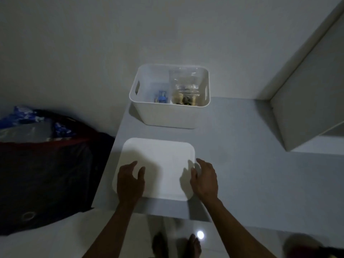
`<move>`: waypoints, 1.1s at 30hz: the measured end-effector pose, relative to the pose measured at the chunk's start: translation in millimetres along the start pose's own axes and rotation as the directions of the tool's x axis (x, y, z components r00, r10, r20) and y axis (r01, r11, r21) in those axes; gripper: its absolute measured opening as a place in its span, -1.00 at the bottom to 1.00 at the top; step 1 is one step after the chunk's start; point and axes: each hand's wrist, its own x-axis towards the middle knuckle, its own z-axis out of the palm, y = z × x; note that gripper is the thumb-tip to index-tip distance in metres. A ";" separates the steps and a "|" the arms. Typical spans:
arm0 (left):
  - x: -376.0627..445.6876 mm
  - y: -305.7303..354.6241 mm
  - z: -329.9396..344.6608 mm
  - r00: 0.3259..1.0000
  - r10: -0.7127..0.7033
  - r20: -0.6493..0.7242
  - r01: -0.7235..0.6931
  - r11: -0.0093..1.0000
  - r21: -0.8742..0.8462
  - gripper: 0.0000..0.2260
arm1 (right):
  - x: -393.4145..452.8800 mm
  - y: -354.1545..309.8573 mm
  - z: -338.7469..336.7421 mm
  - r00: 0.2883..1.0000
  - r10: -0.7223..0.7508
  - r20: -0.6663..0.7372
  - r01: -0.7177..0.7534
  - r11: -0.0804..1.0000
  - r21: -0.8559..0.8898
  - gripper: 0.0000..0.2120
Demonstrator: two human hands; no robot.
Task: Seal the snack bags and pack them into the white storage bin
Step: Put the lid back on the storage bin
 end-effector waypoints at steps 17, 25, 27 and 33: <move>45.3 -81.3 16.2 0.991 -0.092 0.100 0.063 0.964 0.258 -0.42 | -13.2 11.5 88.4 0.967 0.183 -0.176 -0.160 0.978 0.136 -0.44; 46.2 -80.9 17.3 0.991 -0.124 0.045 0.118 0.986 0.118 -0.51 | -16.1 14.9 87.5 0.956 0.230 -0.184 -0.176 0.947 0.271 -0.46; 41.9 -79.4 11.0 0.993 -0.113 0.039 0.108 0.988 0.109 -0.52 | -21.8 14.5 84.2 0.955 0.241 -0.174 -0.182 0.938 0.296 -0.43; 25.8 -53.8 -23.1 0.986 -0.118 0.118 0.099 0.983 0.153 -0.27 | -46.1 -7.4 48.4 0.963 0.230 -0.143 -0.180 0.938 0.297 -0.27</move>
